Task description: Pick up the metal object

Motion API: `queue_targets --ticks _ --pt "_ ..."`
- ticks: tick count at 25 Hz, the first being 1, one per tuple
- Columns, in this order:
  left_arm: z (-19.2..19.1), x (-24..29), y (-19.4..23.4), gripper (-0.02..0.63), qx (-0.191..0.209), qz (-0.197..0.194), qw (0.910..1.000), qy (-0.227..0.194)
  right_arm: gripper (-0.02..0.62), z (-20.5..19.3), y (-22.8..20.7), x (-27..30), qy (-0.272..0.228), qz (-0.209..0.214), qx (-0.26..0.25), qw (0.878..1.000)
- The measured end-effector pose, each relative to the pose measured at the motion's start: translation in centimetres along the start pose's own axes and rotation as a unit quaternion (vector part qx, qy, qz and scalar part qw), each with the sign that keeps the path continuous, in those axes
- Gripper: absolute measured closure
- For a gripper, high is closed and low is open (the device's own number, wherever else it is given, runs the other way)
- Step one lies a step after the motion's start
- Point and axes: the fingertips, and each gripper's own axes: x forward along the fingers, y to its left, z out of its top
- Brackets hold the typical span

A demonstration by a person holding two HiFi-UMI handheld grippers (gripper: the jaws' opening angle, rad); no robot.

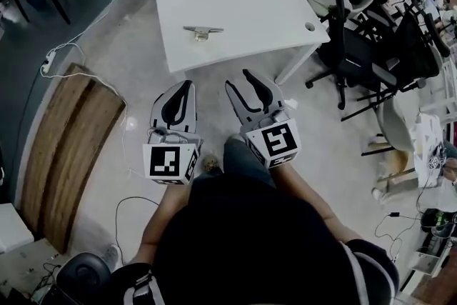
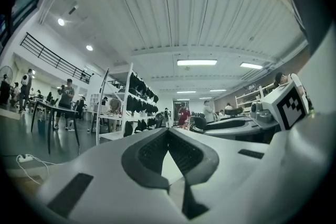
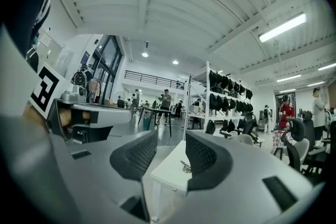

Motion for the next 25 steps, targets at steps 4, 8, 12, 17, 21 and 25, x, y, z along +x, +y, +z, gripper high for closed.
queue_targets --ticks 4,8,12,17,21,25 --pt "-0.8 1.2 1.3 0.582 0.002 0.01 0.9999 0.005 0.433 -1.1 -0.9 2.4 0.008 0.002 0.006 1.0" --pt "-1.6 3.2 3.2 0.583 0.003 0.028 0.9995 0.012 0.433 -1.9 -2.5 6.0 0.011 0.008 0.011 1.0" --pt "-2.2 6.9 5.8 0.581 0.008 0.042 0.9989 0.021 0.434 -3.1 -4.8 10.9 0.022 0.025 0.009 0.999" --pt "-3.1 13.2 9.3 0.583 0.012 0.058 0.9978 0.029 0.433 -5.5 -7.9 18.2 0.051 0.054 -0.002 0.997" --pt "-4.3 17.9 12.1 0.583 0.011 0.081 0.9961 0.035 0.433 -8.0 -9.7 23.7 0.08 0.094 -0.032 0.992" --pt "-5.1 21.9 14.6 0.583 0.009 0.111 0.9928 0.044 0.433 -10.9 -11.2 28.4 0.109 0.143 -0.065 0.982"
